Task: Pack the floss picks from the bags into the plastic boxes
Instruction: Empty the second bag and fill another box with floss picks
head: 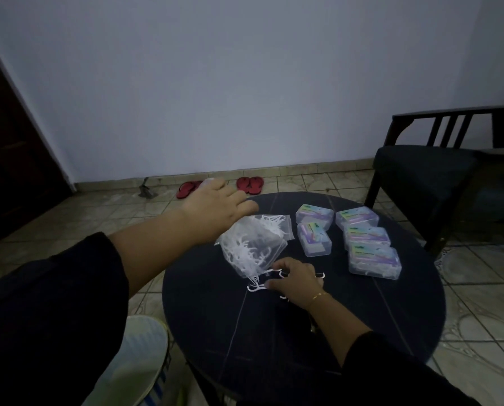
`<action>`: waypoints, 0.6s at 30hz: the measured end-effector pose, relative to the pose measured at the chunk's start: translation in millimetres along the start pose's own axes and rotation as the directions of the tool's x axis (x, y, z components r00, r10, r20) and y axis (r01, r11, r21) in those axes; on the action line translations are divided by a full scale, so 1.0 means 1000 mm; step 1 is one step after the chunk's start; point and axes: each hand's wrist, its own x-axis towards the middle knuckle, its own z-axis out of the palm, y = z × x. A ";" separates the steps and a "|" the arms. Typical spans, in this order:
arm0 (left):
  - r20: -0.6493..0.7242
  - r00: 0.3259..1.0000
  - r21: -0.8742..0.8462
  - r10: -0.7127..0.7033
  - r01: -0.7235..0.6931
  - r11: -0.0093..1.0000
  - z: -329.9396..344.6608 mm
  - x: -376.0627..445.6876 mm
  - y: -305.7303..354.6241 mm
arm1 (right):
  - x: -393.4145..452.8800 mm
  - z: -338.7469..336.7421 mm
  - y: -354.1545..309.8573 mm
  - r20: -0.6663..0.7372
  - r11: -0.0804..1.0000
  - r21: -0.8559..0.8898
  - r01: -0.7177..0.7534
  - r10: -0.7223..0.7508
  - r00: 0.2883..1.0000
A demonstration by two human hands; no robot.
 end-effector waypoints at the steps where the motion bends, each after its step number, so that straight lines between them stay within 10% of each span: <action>1: -0.004 1.000 -0.021 -0.009 0.009 1.000 0.001 0.001 0.000 | -0.002 -0.001 -0.001 0.005 0.999 -0.034 -0.006 0.007 1.000; 18: 0.032 0.999 0.000 0.007 -0.007 1.000 0.004 -0.003 -0.010 | 0.003 -0.008 0.003 -0.055 0.993 -0.064 -0.101 0.097 0.994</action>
